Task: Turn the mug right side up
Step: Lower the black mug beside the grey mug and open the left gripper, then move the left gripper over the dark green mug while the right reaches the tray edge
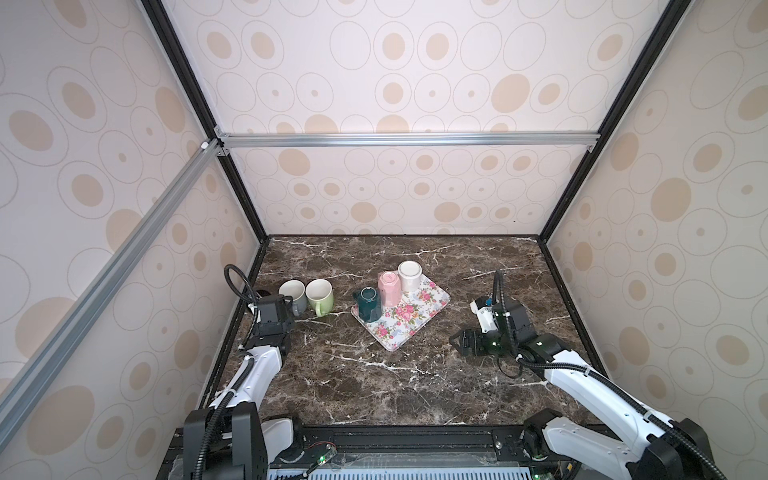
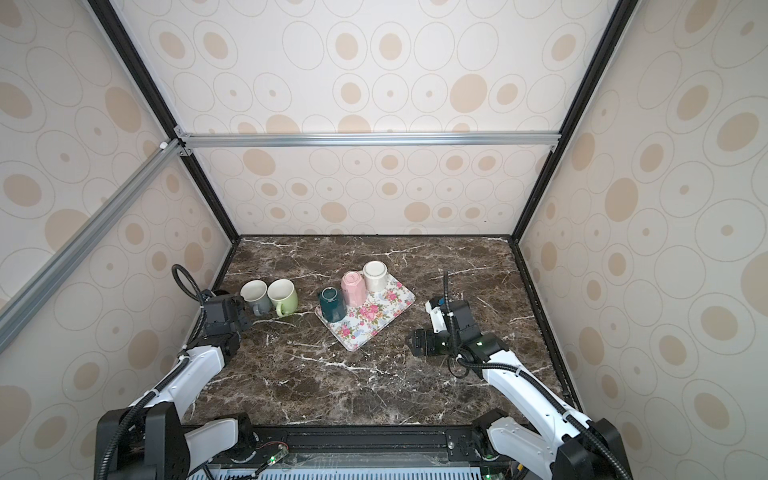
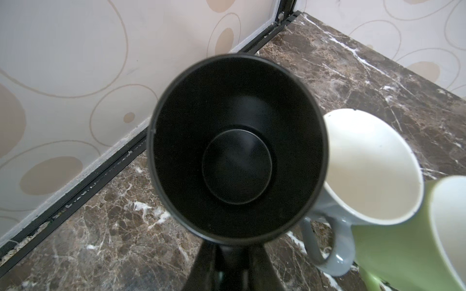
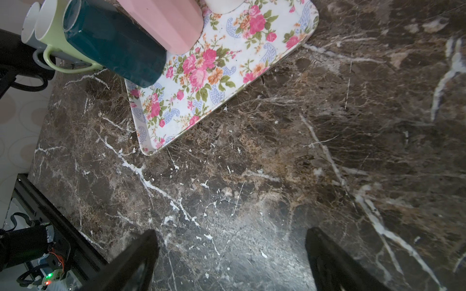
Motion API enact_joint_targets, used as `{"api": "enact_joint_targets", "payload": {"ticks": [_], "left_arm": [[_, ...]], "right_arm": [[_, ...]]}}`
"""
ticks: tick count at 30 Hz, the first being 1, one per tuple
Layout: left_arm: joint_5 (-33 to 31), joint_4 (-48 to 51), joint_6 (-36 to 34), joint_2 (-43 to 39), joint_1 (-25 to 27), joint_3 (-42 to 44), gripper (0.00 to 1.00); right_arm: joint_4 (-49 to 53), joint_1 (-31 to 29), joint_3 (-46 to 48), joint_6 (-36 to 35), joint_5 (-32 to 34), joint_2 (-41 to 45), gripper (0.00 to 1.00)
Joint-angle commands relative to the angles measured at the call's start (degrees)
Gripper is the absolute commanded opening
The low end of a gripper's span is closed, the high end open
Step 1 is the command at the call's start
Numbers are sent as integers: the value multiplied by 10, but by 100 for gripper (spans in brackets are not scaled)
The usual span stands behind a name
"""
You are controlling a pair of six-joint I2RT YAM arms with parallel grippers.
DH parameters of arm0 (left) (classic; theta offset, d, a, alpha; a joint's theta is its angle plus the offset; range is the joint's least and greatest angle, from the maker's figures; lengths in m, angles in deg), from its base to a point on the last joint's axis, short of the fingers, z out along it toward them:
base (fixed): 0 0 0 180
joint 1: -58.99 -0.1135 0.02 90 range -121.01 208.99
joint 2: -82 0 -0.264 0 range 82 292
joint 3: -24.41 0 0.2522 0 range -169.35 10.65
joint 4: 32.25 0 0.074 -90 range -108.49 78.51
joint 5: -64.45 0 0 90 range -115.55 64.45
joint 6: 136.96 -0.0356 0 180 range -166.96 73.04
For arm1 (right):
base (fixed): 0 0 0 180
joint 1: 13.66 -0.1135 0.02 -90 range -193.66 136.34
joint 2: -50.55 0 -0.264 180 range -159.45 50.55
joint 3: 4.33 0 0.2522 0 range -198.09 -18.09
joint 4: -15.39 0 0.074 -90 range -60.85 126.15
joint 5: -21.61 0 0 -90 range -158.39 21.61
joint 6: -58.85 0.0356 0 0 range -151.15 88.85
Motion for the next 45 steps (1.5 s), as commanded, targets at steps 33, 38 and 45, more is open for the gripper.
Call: {"api": "enact_joint_targets", "payload": {"ticks": [33,38,45], "left_arm": [[40,46,-7,-136,32,-17,98],[48,74,-14,-153,58,-28,98],[15,201,-75,-163,143,-117,98]], "right_arm": [[-13,6,-34,60,-1,-106,95],[-32,6,-38,82,20,-133,94],[-43,6,-71,110,-2,-198,84]]}}
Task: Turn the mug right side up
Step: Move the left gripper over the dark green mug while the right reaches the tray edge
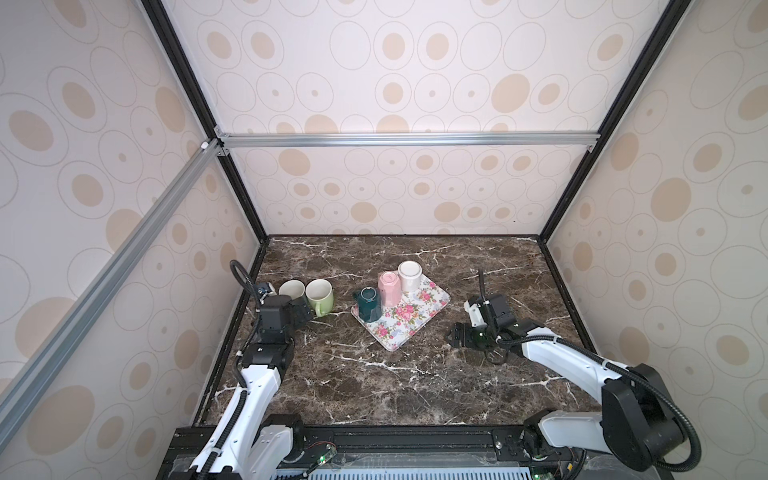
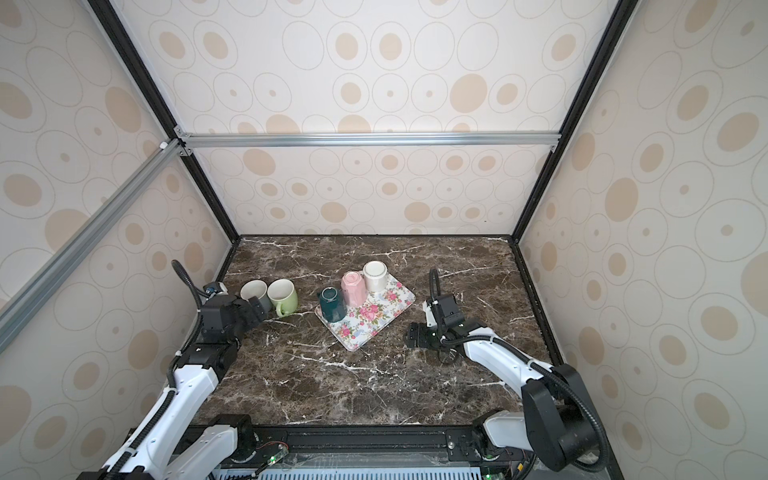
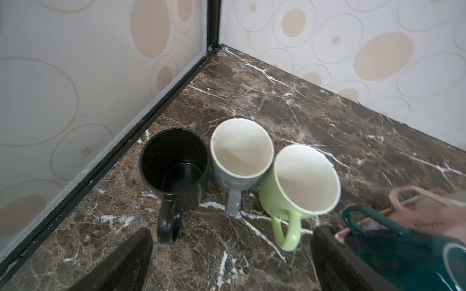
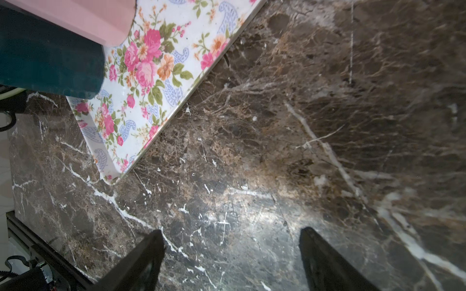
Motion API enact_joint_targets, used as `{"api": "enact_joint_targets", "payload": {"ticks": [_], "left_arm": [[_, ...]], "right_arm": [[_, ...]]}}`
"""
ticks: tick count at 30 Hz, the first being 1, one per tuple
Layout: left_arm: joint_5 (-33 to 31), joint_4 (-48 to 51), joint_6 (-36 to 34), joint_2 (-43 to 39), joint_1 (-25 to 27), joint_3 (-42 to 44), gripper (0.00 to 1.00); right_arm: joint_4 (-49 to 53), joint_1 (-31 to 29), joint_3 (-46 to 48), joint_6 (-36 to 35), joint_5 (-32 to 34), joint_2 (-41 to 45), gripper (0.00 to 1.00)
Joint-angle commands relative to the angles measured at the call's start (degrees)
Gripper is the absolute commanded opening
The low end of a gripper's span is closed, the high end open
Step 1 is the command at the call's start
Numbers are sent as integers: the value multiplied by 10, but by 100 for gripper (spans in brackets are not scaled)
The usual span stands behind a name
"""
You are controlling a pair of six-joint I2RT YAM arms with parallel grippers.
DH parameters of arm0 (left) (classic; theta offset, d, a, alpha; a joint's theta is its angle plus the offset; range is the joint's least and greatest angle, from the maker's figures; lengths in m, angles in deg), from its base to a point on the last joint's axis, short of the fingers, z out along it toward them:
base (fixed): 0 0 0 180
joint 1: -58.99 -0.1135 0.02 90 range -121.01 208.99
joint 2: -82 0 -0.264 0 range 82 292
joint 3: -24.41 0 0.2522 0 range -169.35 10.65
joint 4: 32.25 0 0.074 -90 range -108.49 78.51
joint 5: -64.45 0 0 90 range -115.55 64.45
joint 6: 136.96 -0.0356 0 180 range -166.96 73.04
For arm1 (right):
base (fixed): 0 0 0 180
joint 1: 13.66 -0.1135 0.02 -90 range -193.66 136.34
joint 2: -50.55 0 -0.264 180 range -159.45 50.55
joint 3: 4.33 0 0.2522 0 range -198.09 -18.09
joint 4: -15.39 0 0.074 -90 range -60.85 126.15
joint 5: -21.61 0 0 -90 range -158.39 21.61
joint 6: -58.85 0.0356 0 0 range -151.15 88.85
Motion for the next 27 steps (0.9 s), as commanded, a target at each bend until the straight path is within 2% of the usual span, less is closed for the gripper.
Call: {"api": "enact_joint_targets", "payload": {"ticks": [1,4,8,13,17,21,27], "left_arm": [[1,65,-35,-15,28,-51,98],[51,62,-37,4,62,-66,98],[118,62,-51,73,119,-97,96],[142,13,-56,156,196,-121,96],[200,-60,-26,204,207,-122,96],[194,-109,-15,232,215,-127,96],[189,-134,-9,266,216,-147,98]], "right_arm": [[-21,3,-14,26,-9,-18,84],[-44,3,-17,35,-16,-41,84],[-71,1,-38,49,-28,-86,83],[-97,-1,-72,65,-25,-135,80],[-103,-2,-98,70,-2,-162,77],[-103,-2,-119,73,36,-183,74],[-96,-2,-167,71,66,-233,65]]}}
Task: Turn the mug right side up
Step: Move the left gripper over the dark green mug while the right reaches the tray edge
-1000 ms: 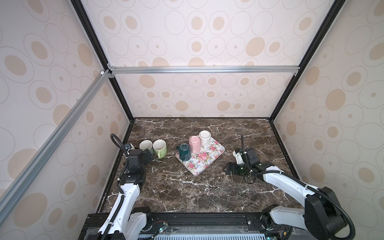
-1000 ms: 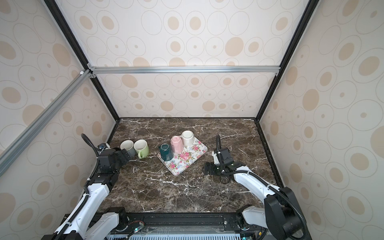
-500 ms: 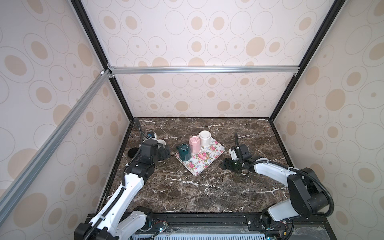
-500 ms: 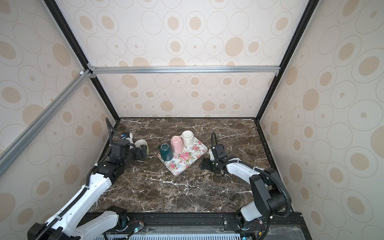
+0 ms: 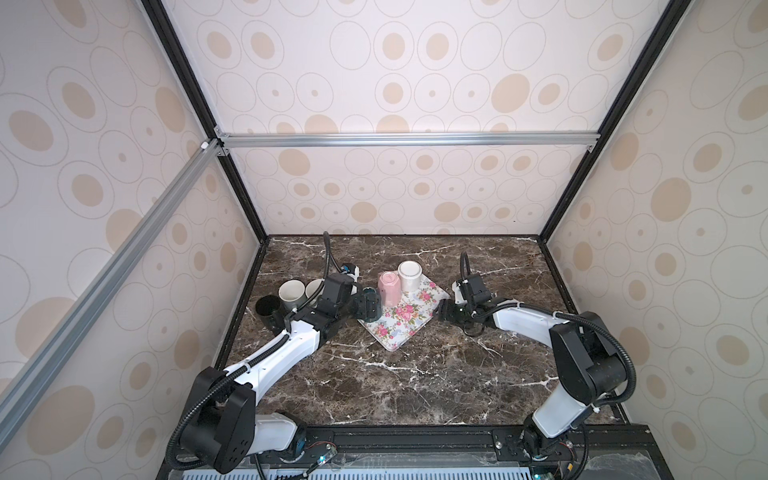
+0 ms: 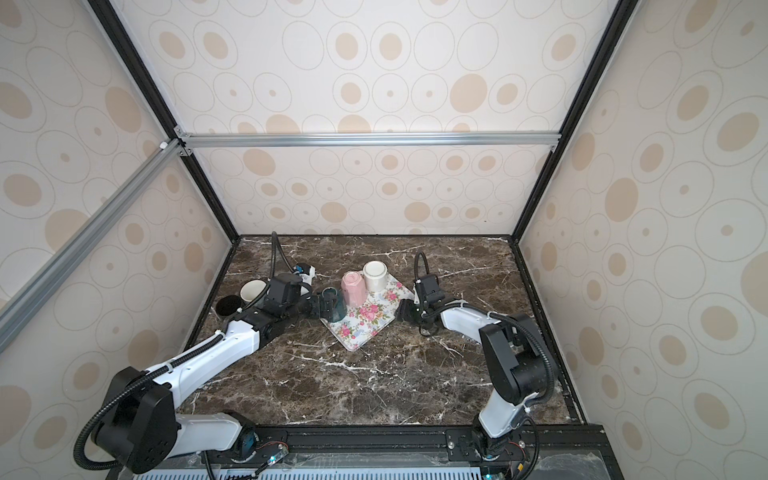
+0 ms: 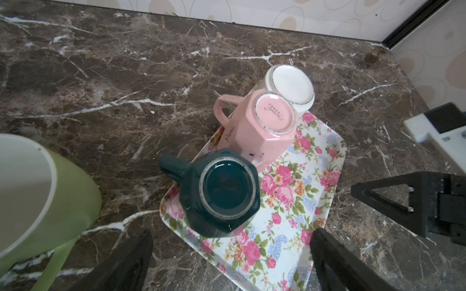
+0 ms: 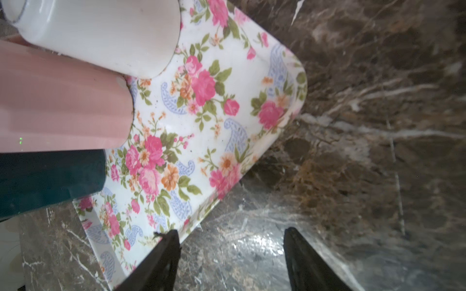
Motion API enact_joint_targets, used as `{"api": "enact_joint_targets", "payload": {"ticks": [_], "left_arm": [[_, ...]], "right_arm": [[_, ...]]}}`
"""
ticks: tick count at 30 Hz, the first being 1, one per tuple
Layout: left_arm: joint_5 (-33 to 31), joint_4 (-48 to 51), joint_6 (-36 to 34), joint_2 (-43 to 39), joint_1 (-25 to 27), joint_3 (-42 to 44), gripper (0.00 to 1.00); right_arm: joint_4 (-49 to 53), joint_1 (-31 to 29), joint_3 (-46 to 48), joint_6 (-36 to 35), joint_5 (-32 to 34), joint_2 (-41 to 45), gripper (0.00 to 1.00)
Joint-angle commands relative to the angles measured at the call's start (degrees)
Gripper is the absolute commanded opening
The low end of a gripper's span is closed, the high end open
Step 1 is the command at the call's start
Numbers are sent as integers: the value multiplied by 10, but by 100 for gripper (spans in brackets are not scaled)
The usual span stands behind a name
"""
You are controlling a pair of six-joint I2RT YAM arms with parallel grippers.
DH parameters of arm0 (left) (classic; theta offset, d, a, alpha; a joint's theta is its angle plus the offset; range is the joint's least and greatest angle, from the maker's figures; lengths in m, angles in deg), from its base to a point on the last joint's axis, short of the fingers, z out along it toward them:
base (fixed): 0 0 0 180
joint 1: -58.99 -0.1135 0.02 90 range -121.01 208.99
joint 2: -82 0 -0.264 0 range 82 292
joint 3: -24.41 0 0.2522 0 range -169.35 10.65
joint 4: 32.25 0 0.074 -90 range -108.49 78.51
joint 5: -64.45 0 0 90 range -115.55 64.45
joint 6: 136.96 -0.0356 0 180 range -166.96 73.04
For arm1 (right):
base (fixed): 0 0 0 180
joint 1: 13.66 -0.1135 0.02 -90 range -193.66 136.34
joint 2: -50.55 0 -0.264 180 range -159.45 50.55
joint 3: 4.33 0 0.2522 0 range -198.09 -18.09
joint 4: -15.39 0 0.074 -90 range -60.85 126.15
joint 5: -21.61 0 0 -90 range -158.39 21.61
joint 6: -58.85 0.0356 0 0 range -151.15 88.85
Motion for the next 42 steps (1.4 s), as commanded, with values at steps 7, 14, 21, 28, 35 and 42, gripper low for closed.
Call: {"api": "enact_joint_targets", "payload": {"ticks": [7,14,21,28,35,42], "left_arm": [[-1,-39,20,69,-4,-79,98],[29,-48,25,103,-32,-98,98],[49,-50,31,131,-53,-99,98],[54,-47,31,148,-59,-94,98],[58,-45,32,134,-59,-81,98],[60,-50,40,122,-58,-69,98]], "right_arm": [[16,-1,-59,23,77,-70,53],[58,-1,-120,0,111,-118,35],[108,1,-204,-46,145,-173,19],[124,11,-327,-97,125,-245,17],[189,12,-513,-166,50,-341,14],[227,11,-610,-186,-30,-398,21]]}}
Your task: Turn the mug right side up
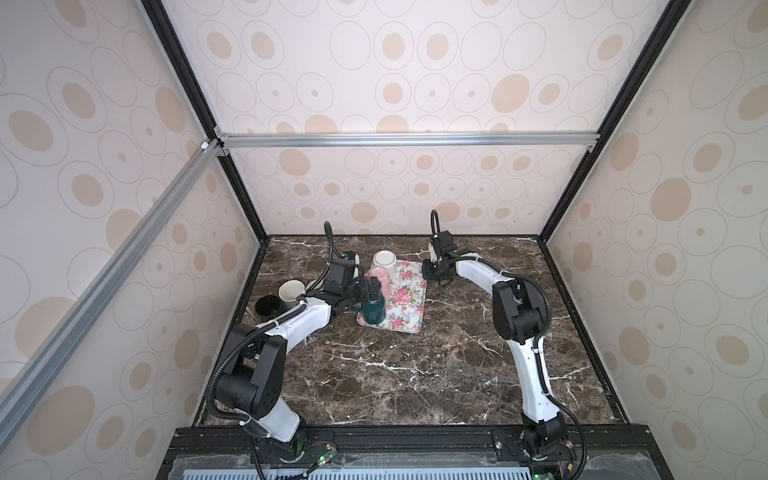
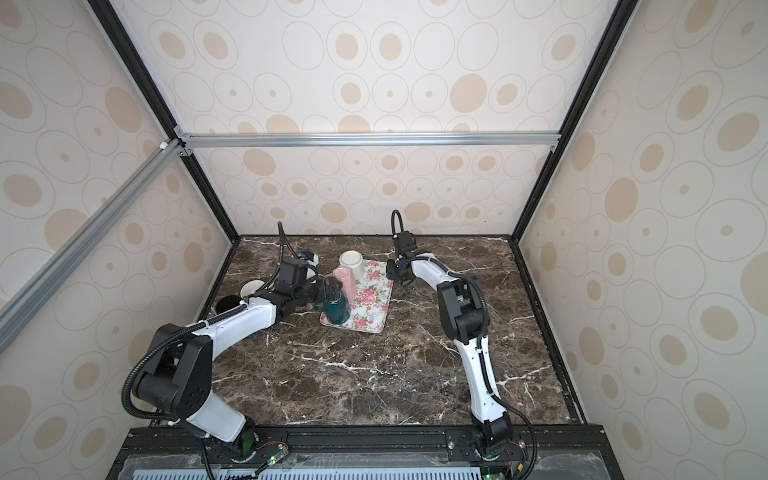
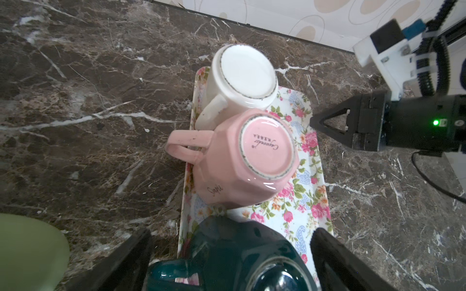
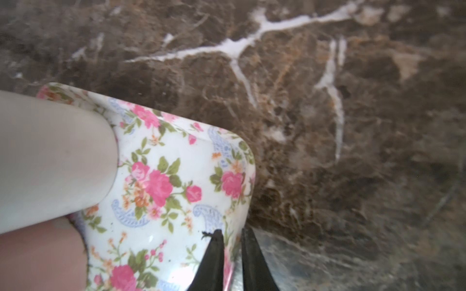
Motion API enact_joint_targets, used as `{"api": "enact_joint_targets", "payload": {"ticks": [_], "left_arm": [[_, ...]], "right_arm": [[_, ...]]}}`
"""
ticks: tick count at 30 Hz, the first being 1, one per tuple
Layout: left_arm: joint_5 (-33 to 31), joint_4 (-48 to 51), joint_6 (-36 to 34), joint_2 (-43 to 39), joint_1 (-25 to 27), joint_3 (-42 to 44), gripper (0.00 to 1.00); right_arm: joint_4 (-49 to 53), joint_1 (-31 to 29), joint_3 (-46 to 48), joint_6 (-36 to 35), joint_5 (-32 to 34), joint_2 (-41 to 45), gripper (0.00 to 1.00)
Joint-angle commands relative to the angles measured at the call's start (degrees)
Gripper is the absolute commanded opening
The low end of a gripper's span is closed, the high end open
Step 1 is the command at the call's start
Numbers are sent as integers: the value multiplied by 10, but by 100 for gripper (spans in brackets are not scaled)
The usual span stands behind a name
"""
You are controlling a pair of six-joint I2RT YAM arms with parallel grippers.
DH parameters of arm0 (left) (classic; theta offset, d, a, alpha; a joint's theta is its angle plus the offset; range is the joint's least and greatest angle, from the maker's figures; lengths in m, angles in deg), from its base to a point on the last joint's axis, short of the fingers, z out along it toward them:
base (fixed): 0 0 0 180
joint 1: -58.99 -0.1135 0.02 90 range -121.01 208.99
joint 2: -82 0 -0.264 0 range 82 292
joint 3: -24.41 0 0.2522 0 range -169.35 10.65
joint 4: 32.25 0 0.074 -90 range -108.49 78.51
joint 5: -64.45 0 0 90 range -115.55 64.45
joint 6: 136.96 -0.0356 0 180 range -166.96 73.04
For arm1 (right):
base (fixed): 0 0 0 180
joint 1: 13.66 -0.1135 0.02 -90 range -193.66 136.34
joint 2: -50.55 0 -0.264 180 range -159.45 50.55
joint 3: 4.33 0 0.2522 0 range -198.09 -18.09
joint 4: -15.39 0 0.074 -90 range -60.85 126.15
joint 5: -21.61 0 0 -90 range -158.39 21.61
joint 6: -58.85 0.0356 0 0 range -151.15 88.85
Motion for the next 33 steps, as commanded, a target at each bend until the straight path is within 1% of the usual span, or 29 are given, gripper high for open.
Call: {"api": "enact_joint_targets", "payload": {"ticks": [1,4,7,12,15,17,18,21,22,23,26,30,33], "left_arm": [[7,-7,12,-21,-4,7,98],[3,-10,17,-29,-4,18,98],[-10,-6,23,-39,-4,26,98],[-21,2,35,-80,-1,54,98],[-26,12,40,-109,1,82,98],[-28,22,41,-128,3,99,98],[-28,23,43,-137,3,108,98],[-24,20,55,-166,5,139,98],[-24,18,58,-176,5,148,98],[-24,17,61,-185,7,157,99],[-22,11,65,-204,8,177,98],[-4,8,64,-197,8,188,98],[1,8,65,-195,9,193,98]], "right_arm": [[39,-7,-37,-32,-61,-18,24],[41,-7,-17,-32,-57,-3,38],[6,-7,52,-30,-54,45,47],[-44,-7,181,-7,-43,137,50],[-59,-9,252,6,-26,193,50],[-59,-12,295,20,5,229,51],[-58,-13,312,25,10,242,50],[-55,-16,356,54,-4,267,46],[-60,-18,372,64,-10,273,42],[-70,-20,391,73,-17,280,40],[-115,-30,438,97,-49,303,40],[-119,-59,457,106,-42,315,41],[-127,-67,467,110,-40,313,41]]}}
